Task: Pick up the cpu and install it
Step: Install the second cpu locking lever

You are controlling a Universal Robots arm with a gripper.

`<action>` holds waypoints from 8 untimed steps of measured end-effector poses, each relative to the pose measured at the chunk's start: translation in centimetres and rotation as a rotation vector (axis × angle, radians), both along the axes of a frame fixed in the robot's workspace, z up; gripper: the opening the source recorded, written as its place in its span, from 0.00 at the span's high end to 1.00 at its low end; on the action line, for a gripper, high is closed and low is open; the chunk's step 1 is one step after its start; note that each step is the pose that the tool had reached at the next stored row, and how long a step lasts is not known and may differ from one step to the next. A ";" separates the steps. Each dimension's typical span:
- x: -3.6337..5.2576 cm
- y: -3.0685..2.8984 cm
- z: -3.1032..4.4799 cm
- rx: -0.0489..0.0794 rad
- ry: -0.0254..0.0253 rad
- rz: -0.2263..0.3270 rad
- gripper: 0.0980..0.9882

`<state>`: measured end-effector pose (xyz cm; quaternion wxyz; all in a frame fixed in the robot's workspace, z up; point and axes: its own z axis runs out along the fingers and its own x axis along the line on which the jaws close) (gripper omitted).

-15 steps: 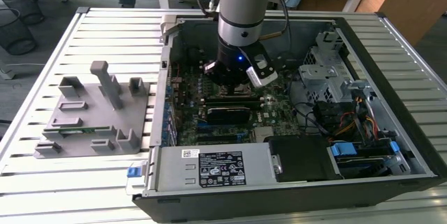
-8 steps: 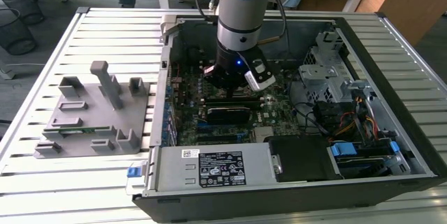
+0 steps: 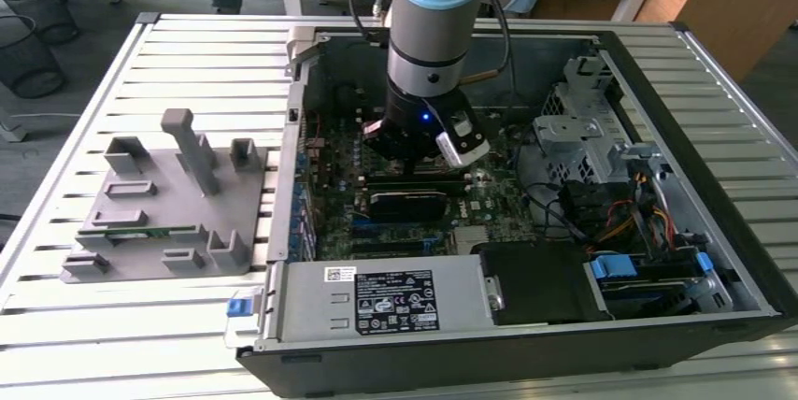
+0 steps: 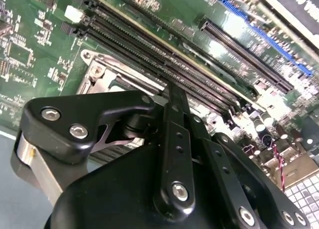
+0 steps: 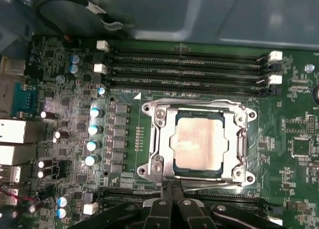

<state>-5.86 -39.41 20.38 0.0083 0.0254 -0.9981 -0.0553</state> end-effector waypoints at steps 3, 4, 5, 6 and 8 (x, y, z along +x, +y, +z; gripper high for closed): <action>0.00 -0.32 -0.02 0.021 -0.0001 0.000 0.99; 0.00 -0.46 -0.03 0.022 -0.0001 0.000 0.99; 0.00 -0.62 -0.05 0.023 -0.0001 0.000 0.99; 0.00 -0.78 -0.05 0.025 0.0000 0.000 0.99; -0.01 -1.07 -0.06 0.031 0.0000 0.000 0.99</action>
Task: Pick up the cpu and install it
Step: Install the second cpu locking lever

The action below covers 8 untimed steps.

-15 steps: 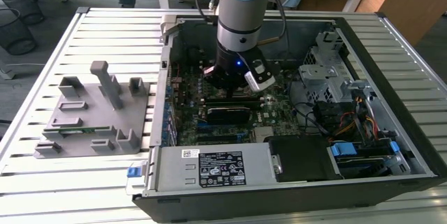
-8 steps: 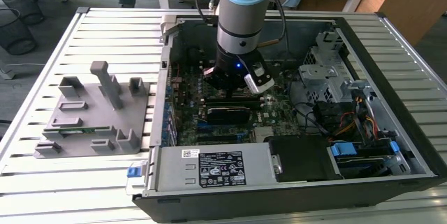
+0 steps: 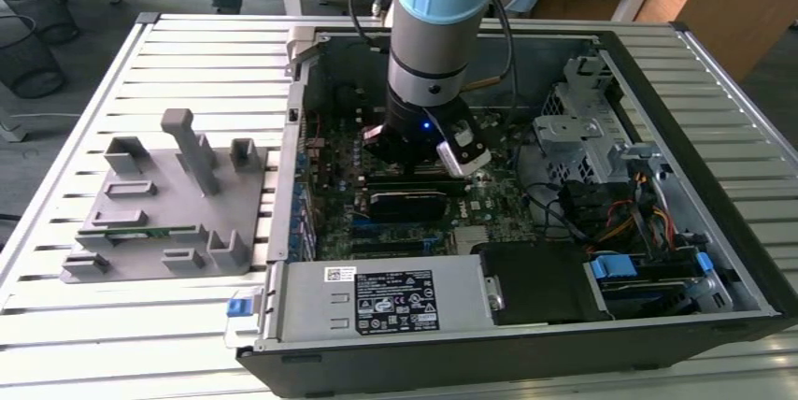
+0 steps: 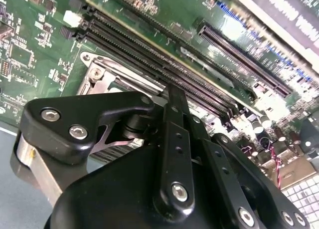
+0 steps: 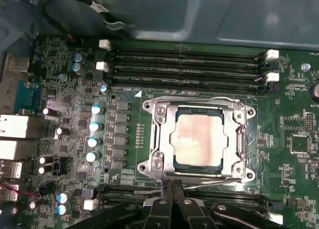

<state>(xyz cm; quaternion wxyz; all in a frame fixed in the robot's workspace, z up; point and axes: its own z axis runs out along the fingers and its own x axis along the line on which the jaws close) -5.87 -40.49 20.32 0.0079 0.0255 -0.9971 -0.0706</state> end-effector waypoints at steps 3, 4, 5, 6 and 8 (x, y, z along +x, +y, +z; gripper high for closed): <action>-0.05 -0.24 -0.01 0.013 0.0000 0.000 0.99; -0.10 -0.28 -0.02 0.018 0.0000 0.000 0.99; -0.18 -0.31 -0.03 0.023 0.0000 0.000 0.99; -0.27 -0.34 -0.04 0.027 0.0000 0.000 0.99; -0.44 -0.41 -0.10 0.034 0.0000 0.000 0.99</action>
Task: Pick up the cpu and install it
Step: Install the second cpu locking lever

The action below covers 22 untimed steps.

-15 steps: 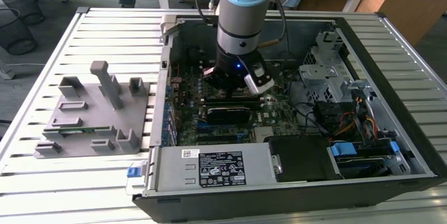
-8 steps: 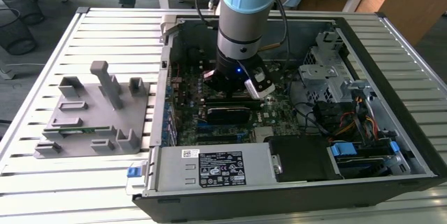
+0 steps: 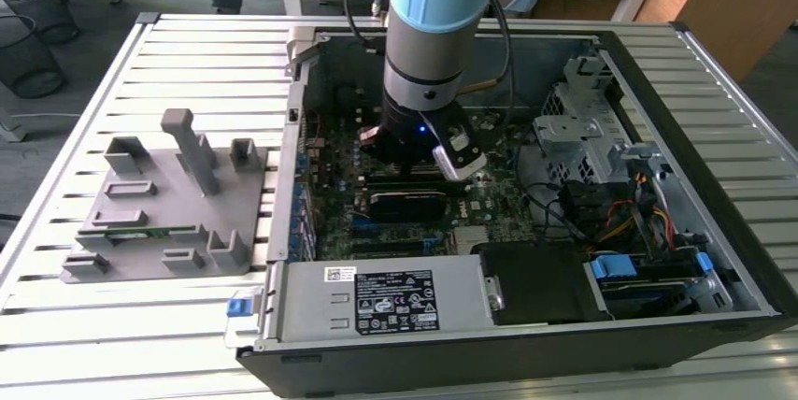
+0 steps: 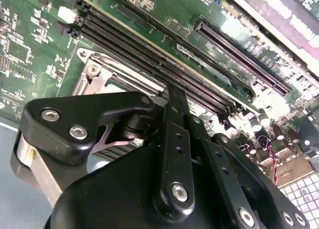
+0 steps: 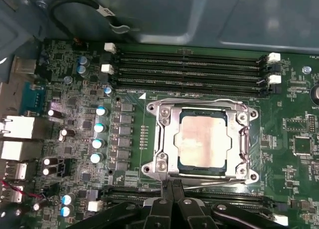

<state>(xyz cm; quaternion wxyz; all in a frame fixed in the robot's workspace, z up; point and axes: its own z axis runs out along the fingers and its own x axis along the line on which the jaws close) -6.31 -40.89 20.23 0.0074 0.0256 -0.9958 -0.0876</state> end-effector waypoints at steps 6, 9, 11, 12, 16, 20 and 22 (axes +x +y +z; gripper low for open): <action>-0.57 -0.41 -0.14 0.020 0.0000 0.000 0.99; -0.85 -0.63 -0.20 0.031 0.0000 0.000 0.99; -0.98 -0.71 -0.26 0.038 0.0000 0.000 0.99; -1.05 -0.74 -0.29 0.043 0.0000 0.000 0.99; -1.25 -0.77 -0.45 0.061 0.0000 0.000 0.99; -1.33 -0.77 -0.66 0.076 0.0000 0.000 0.99; -1.33 -0.77 -0.78 0.082 0.0000 0.000 0.99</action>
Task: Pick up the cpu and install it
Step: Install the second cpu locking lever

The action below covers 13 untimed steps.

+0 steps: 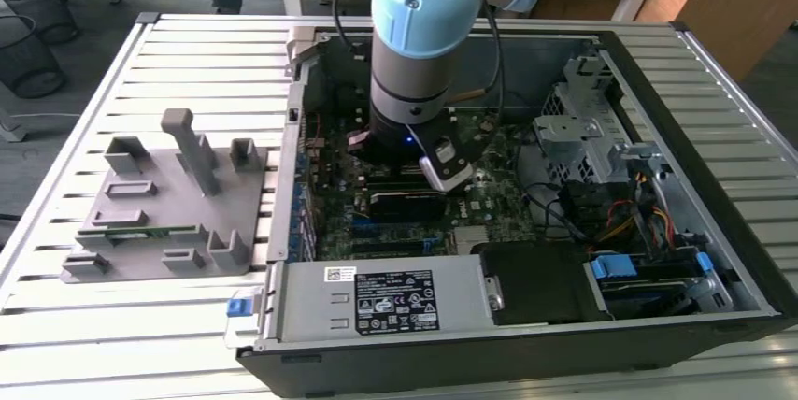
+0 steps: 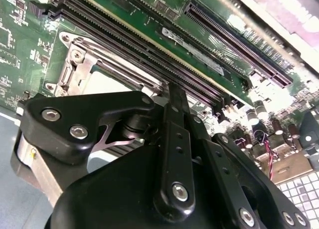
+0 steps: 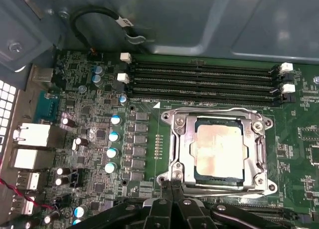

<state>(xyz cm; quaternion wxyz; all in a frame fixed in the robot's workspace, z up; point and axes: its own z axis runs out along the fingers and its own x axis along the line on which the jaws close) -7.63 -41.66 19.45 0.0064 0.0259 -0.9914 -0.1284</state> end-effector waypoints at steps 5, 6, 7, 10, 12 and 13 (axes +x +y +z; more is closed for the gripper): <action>-0.02 0.00 -0.24 0.012 0.0000 0.000 0.99; -0.03 0.00 -0.29 0.014 -0.0001 0.000 0.99; -0.04 0.00 -0.34 0.016 -0.0002 0.000 0.99; -0.27 -0.01 -0.37 0.020 0.0001 0.000 0.99; -0.49 -0.01 -0.37 0.023 0.0001 0.000 0.99; -0.56 0.00 -0.37 0.024 0.0001 0.000 0.99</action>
